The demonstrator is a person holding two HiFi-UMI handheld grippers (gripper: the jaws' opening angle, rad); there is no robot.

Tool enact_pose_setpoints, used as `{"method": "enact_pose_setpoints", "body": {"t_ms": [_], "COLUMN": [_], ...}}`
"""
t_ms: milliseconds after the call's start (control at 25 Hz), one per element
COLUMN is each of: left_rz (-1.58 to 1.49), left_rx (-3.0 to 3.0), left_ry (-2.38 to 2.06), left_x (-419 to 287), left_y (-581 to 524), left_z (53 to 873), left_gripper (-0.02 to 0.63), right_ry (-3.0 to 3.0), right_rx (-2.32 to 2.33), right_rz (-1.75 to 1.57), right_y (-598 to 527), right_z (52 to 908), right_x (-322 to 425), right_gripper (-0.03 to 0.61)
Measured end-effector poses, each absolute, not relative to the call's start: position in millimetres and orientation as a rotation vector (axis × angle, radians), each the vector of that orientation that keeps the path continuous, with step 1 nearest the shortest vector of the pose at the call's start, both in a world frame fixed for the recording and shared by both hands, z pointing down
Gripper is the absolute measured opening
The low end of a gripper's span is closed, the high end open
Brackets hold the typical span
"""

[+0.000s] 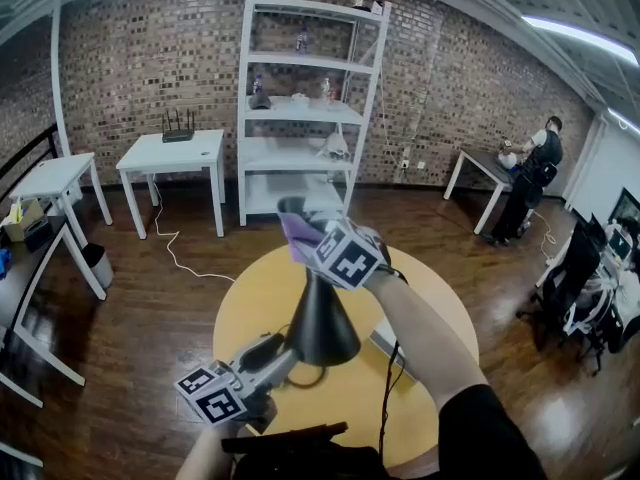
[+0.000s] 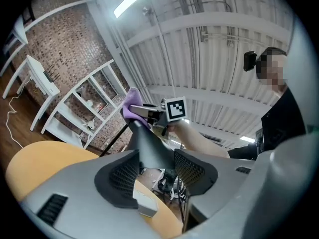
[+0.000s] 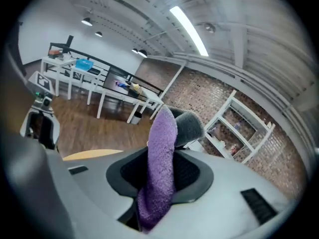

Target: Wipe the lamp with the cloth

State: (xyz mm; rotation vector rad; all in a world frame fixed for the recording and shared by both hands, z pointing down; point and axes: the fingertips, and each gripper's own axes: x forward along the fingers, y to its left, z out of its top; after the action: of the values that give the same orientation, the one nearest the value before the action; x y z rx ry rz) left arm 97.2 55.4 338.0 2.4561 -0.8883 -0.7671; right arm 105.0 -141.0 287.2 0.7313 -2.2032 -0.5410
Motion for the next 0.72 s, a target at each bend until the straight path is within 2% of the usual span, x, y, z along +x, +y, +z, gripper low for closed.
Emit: {"method": "enact_pose_setpoints", "body": {"t_ms": [720], "left_rz": [-0.851], "left_rx": [2.409], "left_ry": [-0.973], "left_x": [67.4], "left_y": [67.6], "left_z": [328.6], "left_gripper": [0.208], "right_ry": [-2.592], "right_rx": [0.302], "right_rz": [-0.344], "right_y": [42.3], "right_z": [302.0], "right_x": [139.3], "right_gripper": [0.117]}}
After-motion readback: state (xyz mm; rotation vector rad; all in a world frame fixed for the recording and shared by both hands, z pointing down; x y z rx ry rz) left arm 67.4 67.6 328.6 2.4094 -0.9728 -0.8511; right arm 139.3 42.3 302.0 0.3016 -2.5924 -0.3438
